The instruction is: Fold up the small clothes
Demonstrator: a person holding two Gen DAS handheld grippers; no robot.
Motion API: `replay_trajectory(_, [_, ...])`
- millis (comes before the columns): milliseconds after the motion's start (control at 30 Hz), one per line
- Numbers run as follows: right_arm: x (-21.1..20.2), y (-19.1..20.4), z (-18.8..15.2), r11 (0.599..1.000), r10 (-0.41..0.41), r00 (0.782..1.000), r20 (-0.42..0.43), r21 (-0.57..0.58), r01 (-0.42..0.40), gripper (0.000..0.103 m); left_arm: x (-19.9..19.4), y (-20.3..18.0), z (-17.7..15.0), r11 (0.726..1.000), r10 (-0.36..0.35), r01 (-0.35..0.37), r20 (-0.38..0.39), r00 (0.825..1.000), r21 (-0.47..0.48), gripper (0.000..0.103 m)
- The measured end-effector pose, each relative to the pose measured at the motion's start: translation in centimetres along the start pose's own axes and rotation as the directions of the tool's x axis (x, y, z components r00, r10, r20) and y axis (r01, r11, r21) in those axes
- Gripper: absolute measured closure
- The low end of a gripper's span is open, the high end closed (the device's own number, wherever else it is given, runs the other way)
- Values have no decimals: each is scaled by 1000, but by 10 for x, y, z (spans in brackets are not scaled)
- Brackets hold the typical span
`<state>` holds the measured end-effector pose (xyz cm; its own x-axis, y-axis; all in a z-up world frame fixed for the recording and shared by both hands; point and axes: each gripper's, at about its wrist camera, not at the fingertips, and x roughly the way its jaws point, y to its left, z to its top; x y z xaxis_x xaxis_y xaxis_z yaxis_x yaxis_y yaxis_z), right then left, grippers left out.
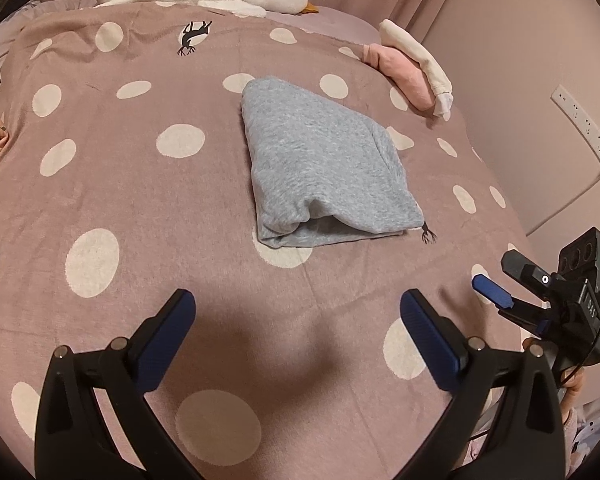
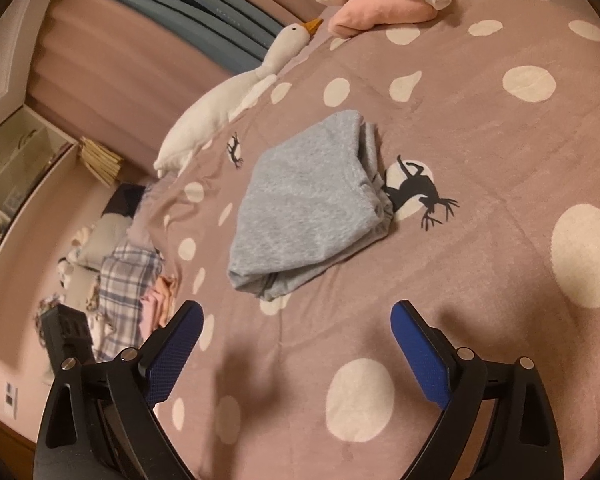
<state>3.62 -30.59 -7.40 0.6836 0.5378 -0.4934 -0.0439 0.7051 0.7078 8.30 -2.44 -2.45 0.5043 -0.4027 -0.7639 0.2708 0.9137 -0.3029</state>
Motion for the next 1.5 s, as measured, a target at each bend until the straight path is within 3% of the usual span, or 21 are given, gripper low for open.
replay_trajectory(400, [8, 5, 0, 1000, 5, 1000, -16, -22, -6, 3, -9, -1, 6, 1000, -25, 26, 58, 998, -6, 0])
replay_trajectory(633, [9, 2, 2, 999, 41, 998, -39, -9, -41, 3, -8, 3, 9, 996, -80, 83, 61, 995, -45, 0])
replay_trajectory(967, [10, 3, 3, 998, 31, 999, -23, -50, -32, 3, 1, 5, 14, 987, -142, 144, 35, 989, -66, 0])
replay_trajectory(1167, [16, -1, 6, 999, 38, 999, -39, -35, -39, 3, 9, 10, 17, 992, -99, 99, 10, 995, -72, 0])
replay_trajectory(1500, [25, -9, 11, 999, 46, 997, -69, -8, -47, 3, 21, 14, 21, 993, -103, 102, -15, 995, -66, 0])
